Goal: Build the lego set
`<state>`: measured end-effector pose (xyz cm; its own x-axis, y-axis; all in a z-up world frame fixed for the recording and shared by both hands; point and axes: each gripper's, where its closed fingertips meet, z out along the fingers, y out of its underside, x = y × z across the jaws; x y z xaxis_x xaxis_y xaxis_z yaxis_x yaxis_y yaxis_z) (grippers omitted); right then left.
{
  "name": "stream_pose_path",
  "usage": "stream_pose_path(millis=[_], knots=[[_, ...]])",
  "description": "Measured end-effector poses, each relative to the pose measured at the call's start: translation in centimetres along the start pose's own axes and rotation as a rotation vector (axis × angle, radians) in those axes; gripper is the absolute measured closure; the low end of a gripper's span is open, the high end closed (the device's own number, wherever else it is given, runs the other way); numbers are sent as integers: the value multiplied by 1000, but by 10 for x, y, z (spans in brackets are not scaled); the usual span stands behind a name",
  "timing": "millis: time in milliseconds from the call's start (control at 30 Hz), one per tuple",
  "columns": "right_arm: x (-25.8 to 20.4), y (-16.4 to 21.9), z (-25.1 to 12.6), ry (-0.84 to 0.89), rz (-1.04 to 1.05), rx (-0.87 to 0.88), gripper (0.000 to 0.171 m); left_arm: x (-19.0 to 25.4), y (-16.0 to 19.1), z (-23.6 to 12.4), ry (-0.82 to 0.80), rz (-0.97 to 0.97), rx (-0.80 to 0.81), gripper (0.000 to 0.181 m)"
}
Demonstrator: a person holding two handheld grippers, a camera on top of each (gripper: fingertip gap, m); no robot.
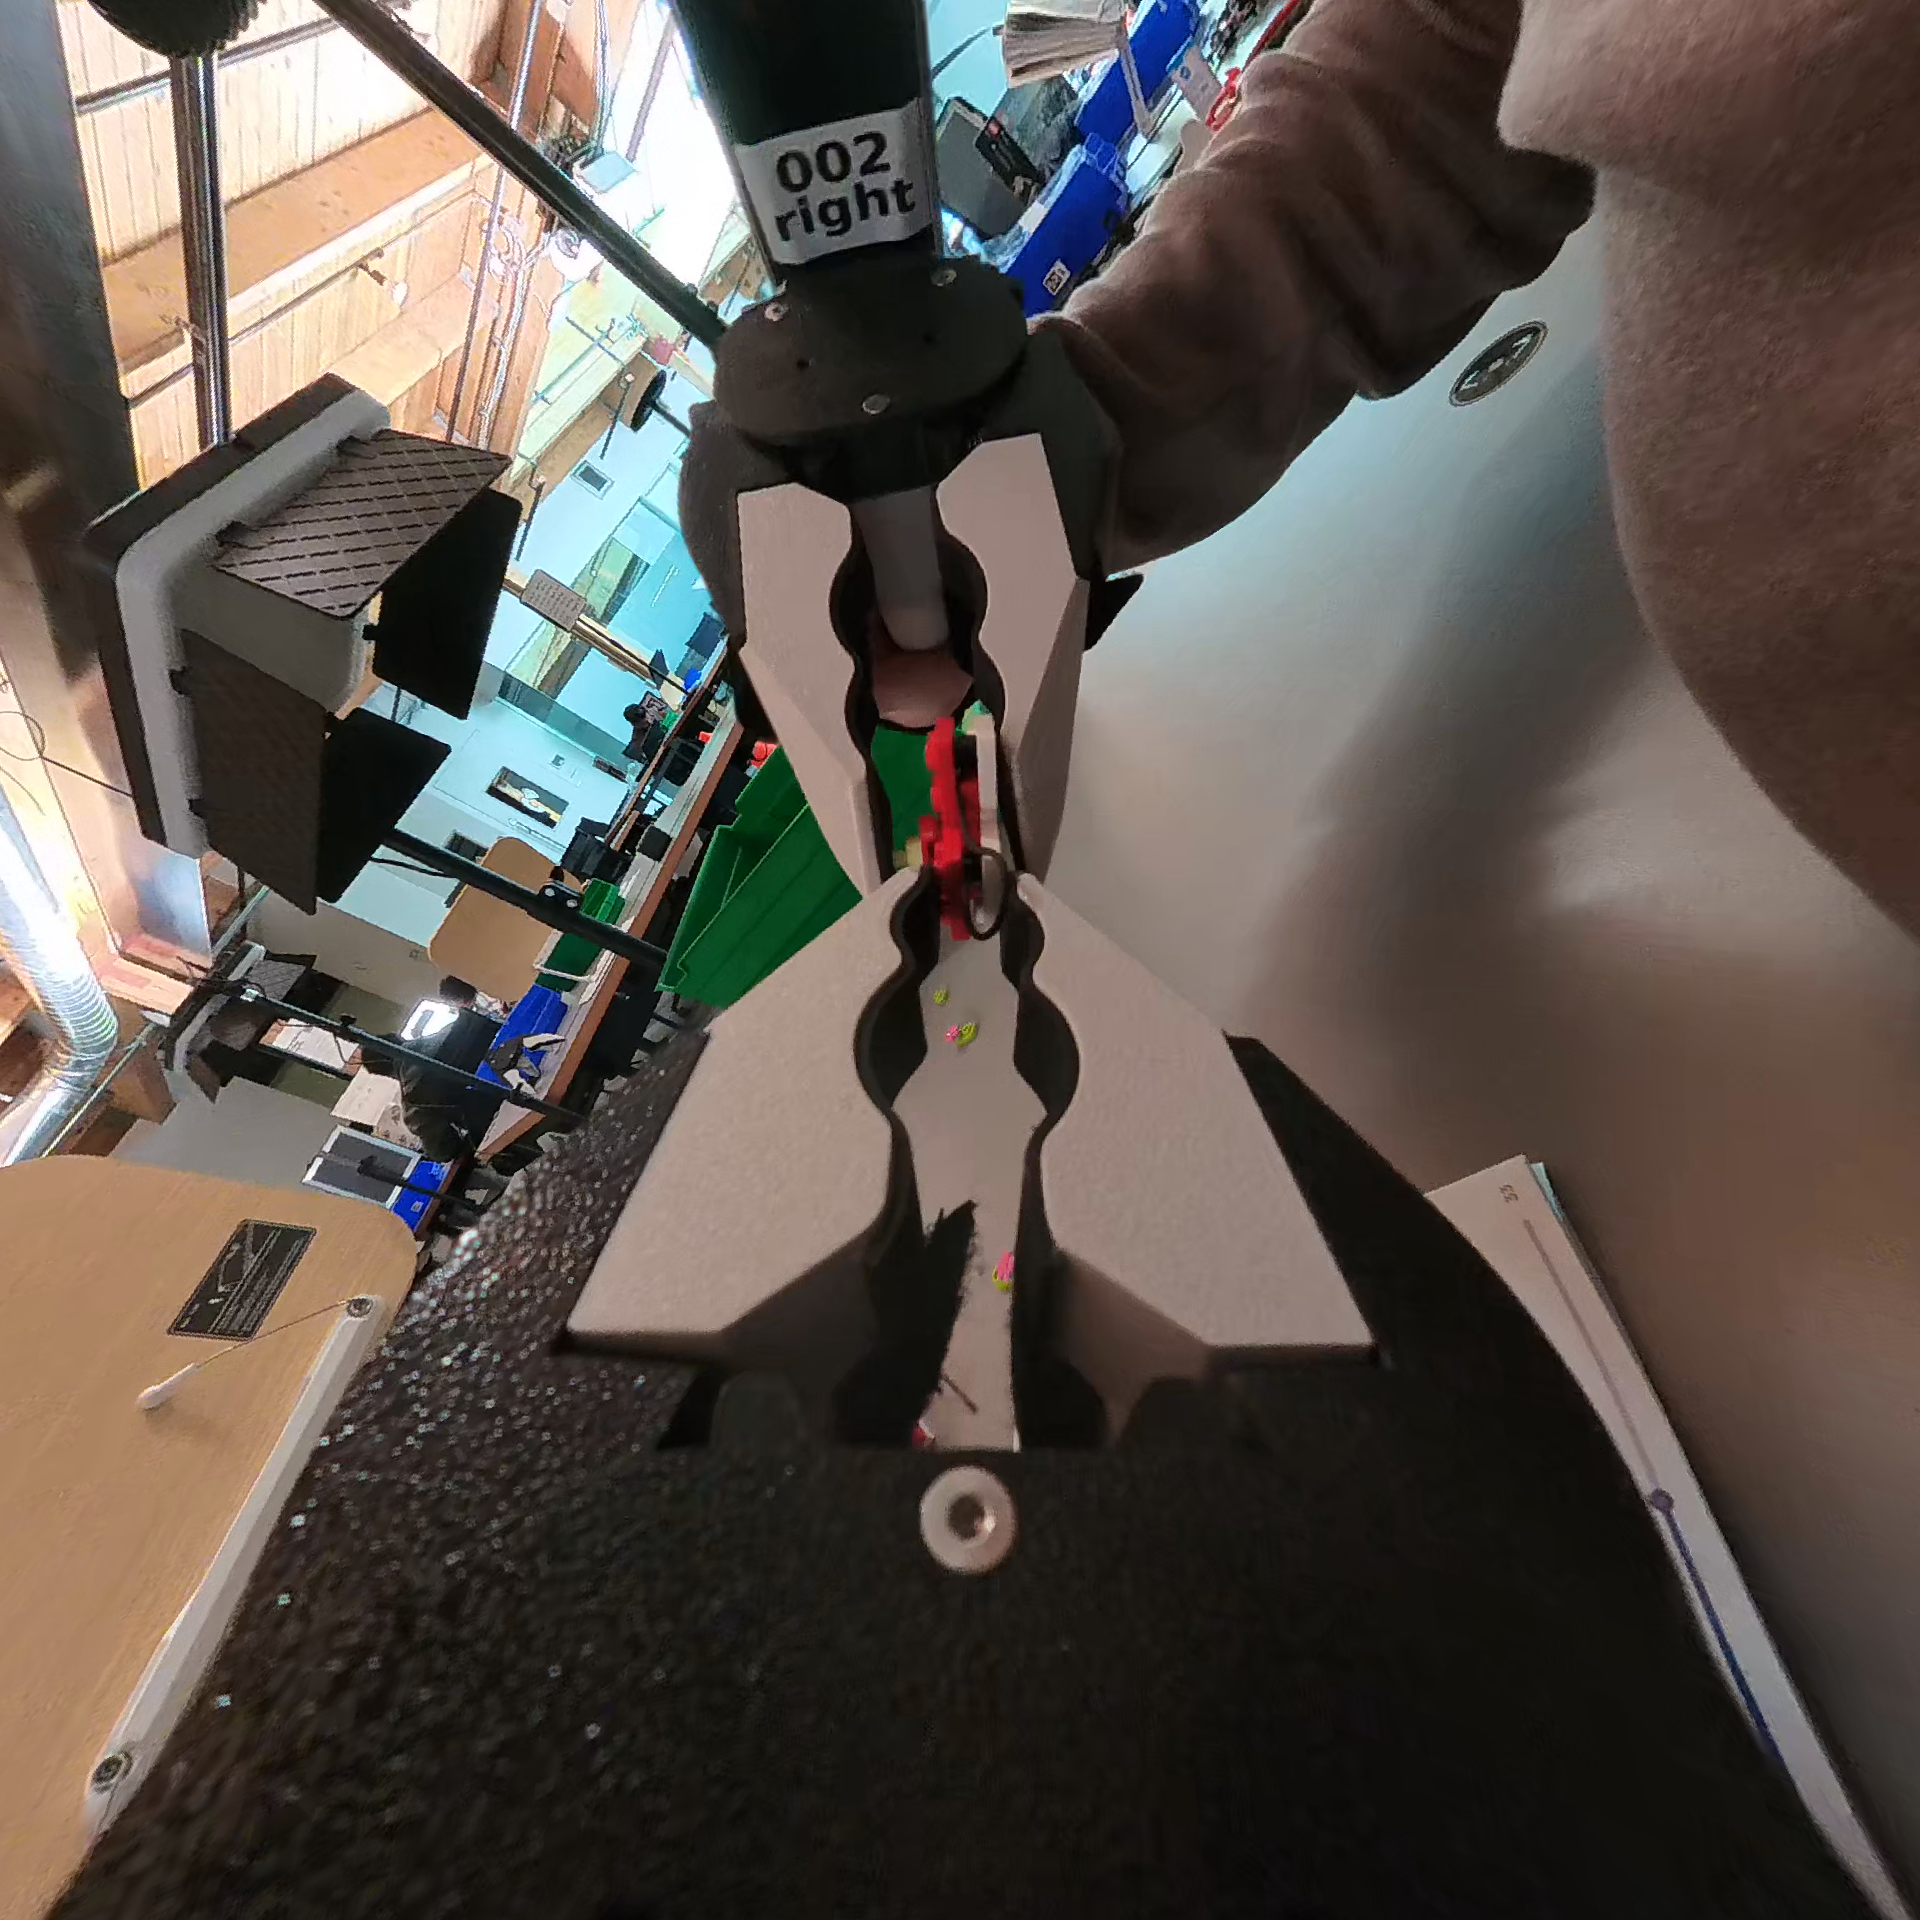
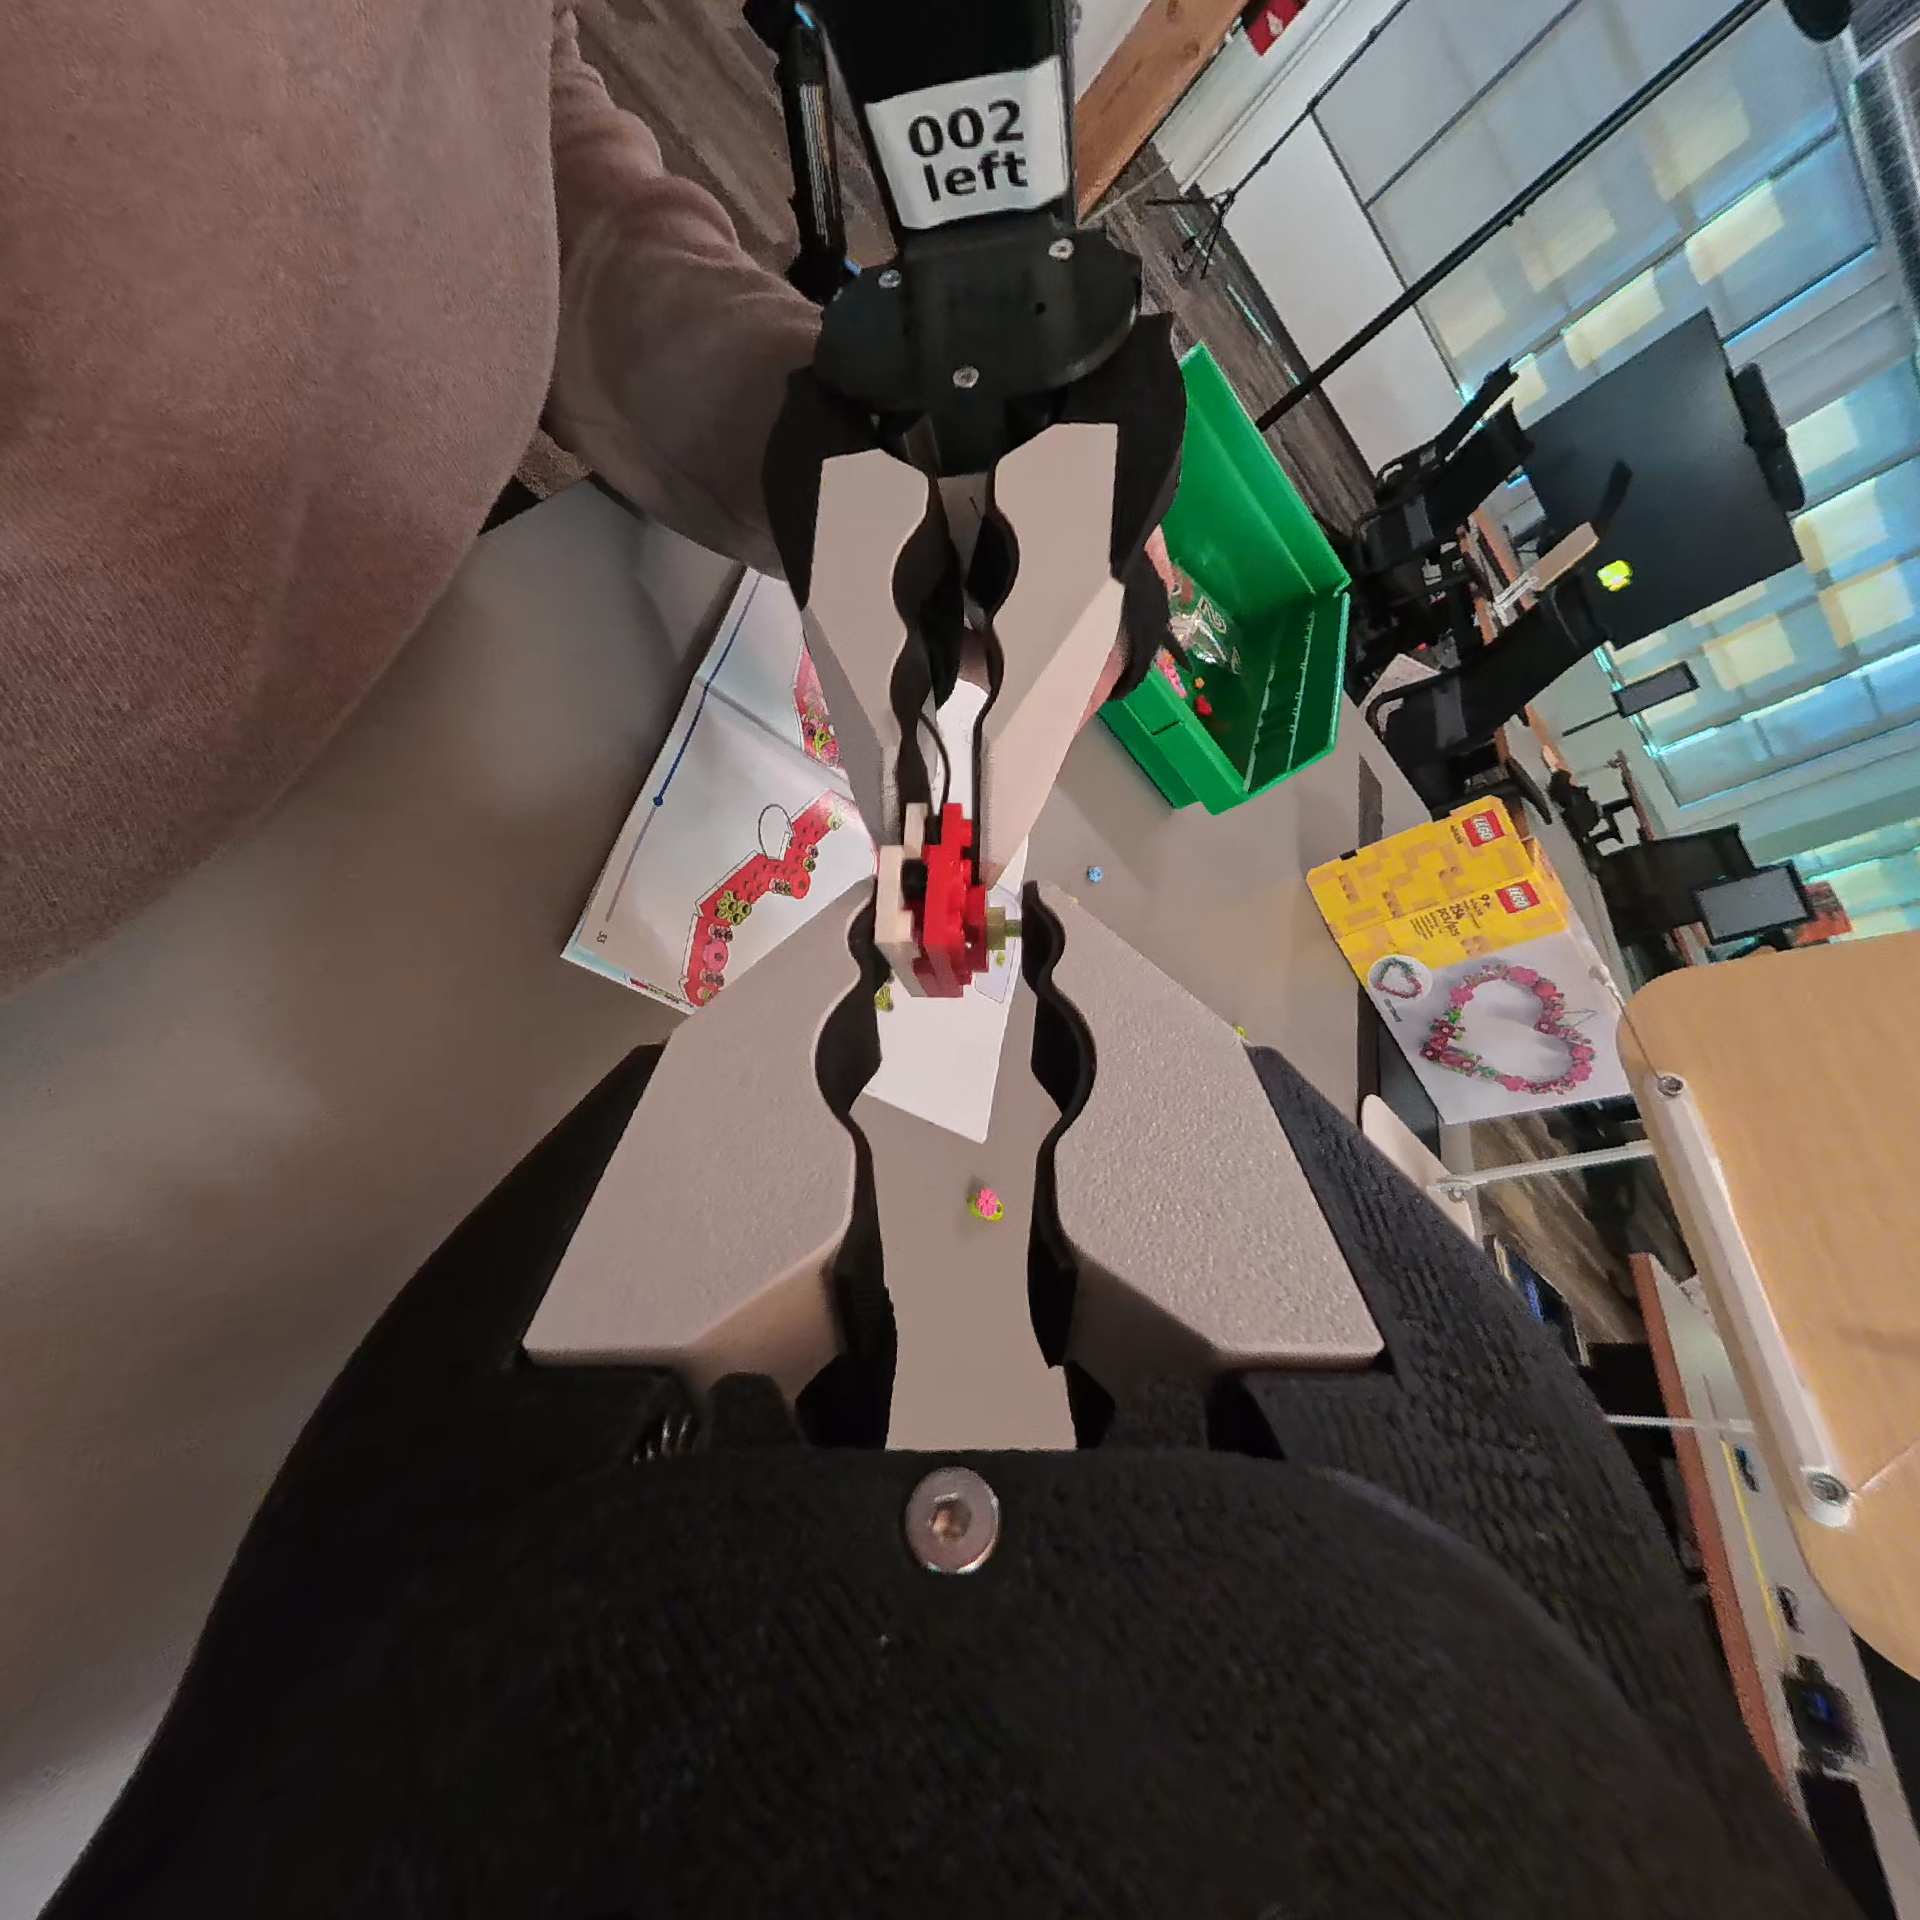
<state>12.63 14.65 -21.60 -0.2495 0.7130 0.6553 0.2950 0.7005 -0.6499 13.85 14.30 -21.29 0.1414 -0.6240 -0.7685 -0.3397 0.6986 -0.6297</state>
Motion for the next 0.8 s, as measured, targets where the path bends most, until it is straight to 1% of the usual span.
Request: stream_pose_path(millis=[433,800], knots=[[0,-11,-3,-4,1,46,149,-1,-10,-5,8,-51,82,172],[2,-35,-9,1,-14,139,149,-6,-33,-17,14,-132,249,172]])
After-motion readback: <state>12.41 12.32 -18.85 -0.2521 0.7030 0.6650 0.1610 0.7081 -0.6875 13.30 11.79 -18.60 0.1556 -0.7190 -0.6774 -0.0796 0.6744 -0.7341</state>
